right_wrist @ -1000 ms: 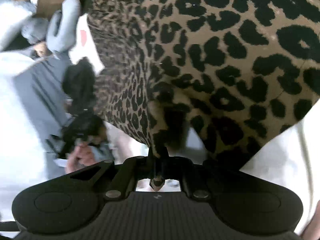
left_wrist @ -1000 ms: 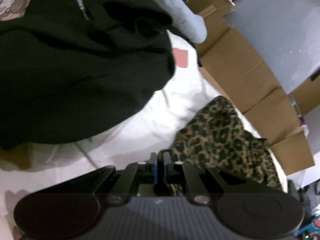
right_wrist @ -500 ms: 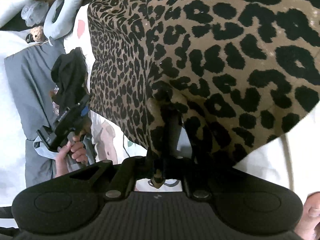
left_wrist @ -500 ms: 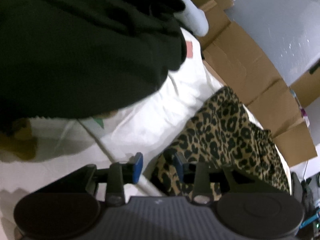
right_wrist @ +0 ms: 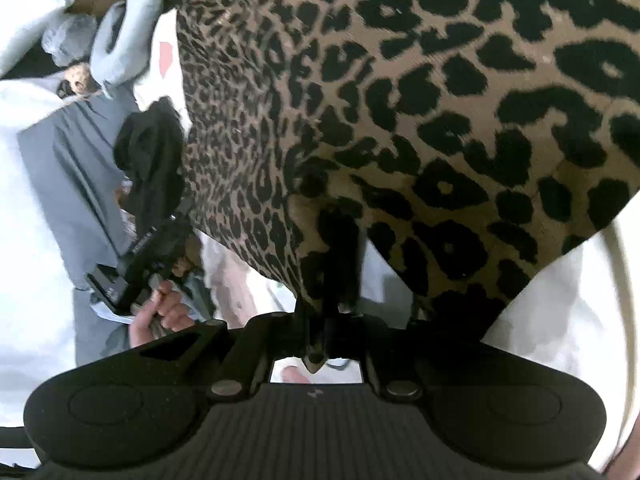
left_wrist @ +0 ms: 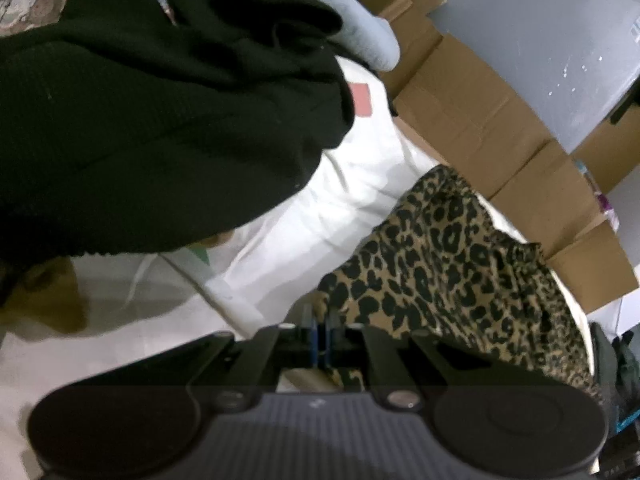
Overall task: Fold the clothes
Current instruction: 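Lower the raised skirt hem onto the sheet and open the right tool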
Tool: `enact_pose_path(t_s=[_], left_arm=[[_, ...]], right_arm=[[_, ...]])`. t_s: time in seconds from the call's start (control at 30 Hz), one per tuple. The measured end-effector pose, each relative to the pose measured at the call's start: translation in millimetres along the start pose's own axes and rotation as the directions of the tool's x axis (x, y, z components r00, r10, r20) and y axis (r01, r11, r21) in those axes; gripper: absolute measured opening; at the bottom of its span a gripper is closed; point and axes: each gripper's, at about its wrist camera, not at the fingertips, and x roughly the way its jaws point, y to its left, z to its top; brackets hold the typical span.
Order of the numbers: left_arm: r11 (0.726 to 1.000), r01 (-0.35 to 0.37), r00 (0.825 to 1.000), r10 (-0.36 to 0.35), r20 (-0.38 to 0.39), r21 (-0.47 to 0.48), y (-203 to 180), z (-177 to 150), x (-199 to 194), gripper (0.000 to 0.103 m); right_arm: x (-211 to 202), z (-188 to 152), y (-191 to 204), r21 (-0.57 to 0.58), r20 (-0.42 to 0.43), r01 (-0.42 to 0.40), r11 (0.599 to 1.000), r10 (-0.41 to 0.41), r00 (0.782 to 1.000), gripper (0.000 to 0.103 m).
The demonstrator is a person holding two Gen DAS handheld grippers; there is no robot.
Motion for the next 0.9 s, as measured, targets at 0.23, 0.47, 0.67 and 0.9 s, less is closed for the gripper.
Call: enact_pose_path(t_s=[0.23,0.47,0.67,0.9], left_arm=[[0.999,-0.05,0.999,0.049,-0.018,-0.006,0.8,-5.9,14.6,0.004],[0.996,-0.093,0.996,0.093,0.003,0.007,-6.7,1.8,2.2,0.014],[0.995,-0.103,0.994,0.103,0.034,-0.001,-11.3,3.7,-14.5,0.014],[0.995,-0.099,0.994,0.098,0.04,0.023,-29.2,1.6,-19.0,0.02]], right_arm=[[8.4,-3.4,1.7,-0.057,-0.02,0.047,0.997,-0.049,0.999,0.006],[-18.3,-10.6,12.7,-0.104,-0.039,0.057,0.993,-0.062,0.997,0.036],[-57.1,-12.0,7.9,-0.082,0.014,0.053,0.995,-0.052,0.999,0.04],[-86.8,-4.8,-13.5,-0.002,0.097,0.08,0.997,-0.08,0.992,0.04]])
